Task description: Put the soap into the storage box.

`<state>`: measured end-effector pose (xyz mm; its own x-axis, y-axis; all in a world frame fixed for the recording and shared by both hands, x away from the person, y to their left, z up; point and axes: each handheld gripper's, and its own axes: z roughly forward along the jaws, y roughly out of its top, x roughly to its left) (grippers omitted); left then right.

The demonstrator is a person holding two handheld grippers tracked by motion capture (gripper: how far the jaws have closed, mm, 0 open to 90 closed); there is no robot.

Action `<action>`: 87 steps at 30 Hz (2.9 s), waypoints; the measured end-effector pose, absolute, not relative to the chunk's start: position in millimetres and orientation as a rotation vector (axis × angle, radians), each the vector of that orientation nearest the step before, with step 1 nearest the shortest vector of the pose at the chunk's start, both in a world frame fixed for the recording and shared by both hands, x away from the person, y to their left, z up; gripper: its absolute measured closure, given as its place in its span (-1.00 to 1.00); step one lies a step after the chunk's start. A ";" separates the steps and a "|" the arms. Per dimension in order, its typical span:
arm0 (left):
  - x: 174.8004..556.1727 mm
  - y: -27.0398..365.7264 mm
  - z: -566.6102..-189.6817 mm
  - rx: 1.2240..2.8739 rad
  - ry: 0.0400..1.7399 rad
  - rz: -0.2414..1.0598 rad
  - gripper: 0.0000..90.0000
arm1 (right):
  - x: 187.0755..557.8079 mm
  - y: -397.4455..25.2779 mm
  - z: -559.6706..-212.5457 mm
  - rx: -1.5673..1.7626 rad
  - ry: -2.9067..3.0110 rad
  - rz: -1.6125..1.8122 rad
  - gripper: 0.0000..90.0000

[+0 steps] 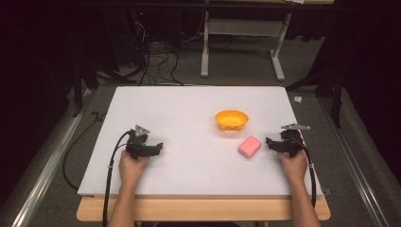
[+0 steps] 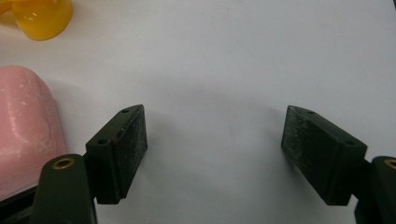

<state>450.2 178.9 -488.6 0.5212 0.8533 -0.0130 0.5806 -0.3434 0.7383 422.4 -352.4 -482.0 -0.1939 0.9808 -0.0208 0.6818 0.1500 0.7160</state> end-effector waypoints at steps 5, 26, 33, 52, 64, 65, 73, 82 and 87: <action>450.2 178.9 -488.6 2.058 1.165 0.497 -0.56 | 422.5 -352.5 -481.8 1.586 1.944 0.799 -0.49; 450.3 179.2 -488.6 2.054 1.169 0.500 -0.55 | 422.7 -352.7 -480.6 1.587 1.951 0.796 -0.45; 450.4 179.4 -488.6 2.053 1.171 0.499 -0.55 | 414.9 -358.0 -477.6 1.579 1.931 0.844 -0.40; 450.5 179.7 -488.6 2.051 1.174 0.499 -0.55 | 381.0 -352.5 -454.1 1.461 1.943 1.004 -0.49; 450.3 179.5 -488.6 2.049 1.177 0.502 -0.55 | 367.2 -323.5 -442.2 1.322 2.073 1.077 -0.68; 450.3 179.5 -488.6 2.049 1.177 0.502 -0.55 | 367.2 -323.5 -442.2 1.322 2.073 1.077 -0.68; 450.4 179.6 -488.6 2.048 1.179 0.501 -0.55 | 369.0 -308.0 -440.3 1.263 2.102 1.100 -0.72; 450.4 179.7 -488.7 2.046 1.180 0.502 -0.55 | 376.1 -294.2 -447.6 1.231 2.165 1.073 -0.74; 450.4 179.7 -488.6 2.047 1.182 0.502 -0.55 | 378.3 -289.9 -449.1 1.215 2.178 1.069 -0.74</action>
<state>450.4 179.7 -488.6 0.5064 0.8621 -0.0170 0.5865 -0.3299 0.7397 378.3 -289.9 -449.1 -0.5272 0.8497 0.0037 0.5227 0.3209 0.7898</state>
